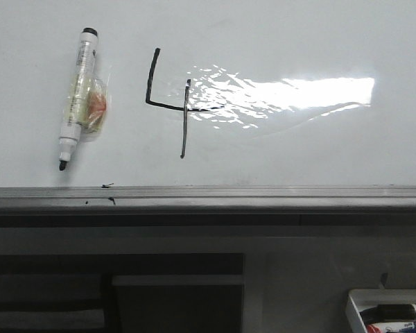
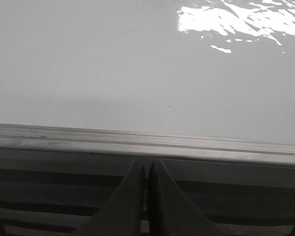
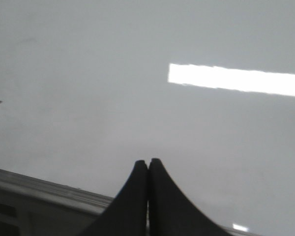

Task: Write number 4 on whiteboard

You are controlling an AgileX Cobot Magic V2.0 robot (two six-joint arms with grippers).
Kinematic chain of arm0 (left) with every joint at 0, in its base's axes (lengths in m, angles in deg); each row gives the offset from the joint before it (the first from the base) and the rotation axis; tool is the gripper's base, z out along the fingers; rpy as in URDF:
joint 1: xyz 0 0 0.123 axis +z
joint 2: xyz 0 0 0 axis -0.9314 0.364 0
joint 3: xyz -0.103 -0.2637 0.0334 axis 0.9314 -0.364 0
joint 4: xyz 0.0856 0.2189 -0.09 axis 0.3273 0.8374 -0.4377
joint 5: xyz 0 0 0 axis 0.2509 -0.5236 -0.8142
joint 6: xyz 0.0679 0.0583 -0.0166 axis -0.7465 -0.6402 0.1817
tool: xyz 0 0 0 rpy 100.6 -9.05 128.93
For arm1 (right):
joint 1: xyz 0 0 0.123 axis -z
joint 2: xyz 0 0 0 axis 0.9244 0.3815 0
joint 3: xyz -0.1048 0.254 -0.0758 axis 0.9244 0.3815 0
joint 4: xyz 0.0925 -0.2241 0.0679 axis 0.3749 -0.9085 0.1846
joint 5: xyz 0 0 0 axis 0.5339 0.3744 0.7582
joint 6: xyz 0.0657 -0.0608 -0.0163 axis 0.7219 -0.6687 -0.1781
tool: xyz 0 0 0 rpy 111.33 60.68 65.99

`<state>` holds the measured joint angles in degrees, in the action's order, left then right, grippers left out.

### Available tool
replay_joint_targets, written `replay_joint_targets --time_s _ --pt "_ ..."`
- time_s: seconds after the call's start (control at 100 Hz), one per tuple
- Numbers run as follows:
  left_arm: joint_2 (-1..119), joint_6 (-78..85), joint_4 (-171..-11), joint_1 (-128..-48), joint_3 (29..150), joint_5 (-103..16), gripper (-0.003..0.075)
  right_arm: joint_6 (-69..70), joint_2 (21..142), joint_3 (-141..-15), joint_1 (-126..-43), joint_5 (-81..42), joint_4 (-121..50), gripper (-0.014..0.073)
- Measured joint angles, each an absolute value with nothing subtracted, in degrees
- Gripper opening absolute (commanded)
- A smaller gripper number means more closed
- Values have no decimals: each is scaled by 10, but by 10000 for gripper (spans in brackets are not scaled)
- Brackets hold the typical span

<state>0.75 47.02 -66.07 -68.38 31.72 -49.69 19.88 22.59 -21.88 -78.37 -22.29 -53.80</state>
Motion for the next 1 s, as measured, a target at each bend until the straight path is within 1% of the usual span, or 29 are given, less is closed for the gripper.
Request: replay_joint_targets --time_s 0.15,0.32,0.6,1.0 --pt "7 470 -661 -684 317 -497 -20 199 226 -176 -709 -237 -538 -61" --pt "7 470 -661 -684 317 -497 -20 199 226 -166 -671 -218 -538 -61" --pt "7 470 -661 -684 317 -497 -20 199 226 -166 -665 -139 -538 -61" --pt "7 470 -661 -684 317 -497 -20 199 226 -167 -665 -135 -538 -61"
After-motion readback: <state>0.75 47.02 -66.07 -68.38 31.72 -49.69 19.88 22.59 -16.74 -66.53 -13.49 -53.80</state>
